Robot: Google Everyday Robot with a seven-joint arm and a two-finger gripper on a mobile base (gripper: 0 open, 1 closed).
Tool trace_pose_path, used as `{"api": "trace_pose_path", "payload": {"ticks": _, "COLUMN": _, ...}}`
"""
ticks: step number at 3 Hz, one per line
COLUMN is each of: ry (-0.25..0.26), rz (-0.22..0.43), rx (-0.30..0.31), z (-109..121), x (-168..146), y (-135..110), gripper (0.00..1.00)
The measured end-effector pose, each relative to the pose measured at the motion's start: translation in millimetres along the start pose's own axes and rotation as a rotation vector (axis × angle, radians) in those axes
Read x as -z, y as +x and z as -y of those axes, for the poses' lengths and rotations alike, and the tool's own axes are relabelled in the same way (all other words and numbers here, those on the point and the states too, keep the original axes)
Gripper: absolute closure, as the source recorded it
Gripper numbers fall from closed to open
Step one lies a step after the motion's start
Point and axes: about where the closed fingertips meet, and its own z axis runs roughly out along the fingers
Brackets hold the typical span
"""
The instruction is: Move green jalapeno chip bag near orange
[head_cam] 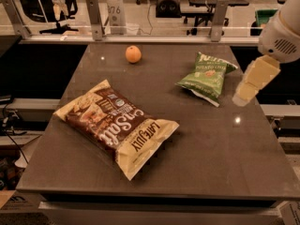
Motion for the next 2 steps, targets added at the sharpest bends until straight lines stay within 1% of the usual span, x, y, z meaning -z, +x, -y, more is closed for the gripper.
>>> {"api": "trace_pose_path", "payload": {"ticks": 1, "ry": 0.026, "rz": -0.009, "rx": -0.129, "z": 26.9, "x": -23.0, "y": -3.7, "gripper": 0.0}}
{"api": "trace_pose_path", "payload": {"ticks": 2, "ry": 0.041, "rz": -0.017, "rx": -0.279, "z": 49.3, "x": -43.4, "y": -5.5, "gripper": 0.0}}
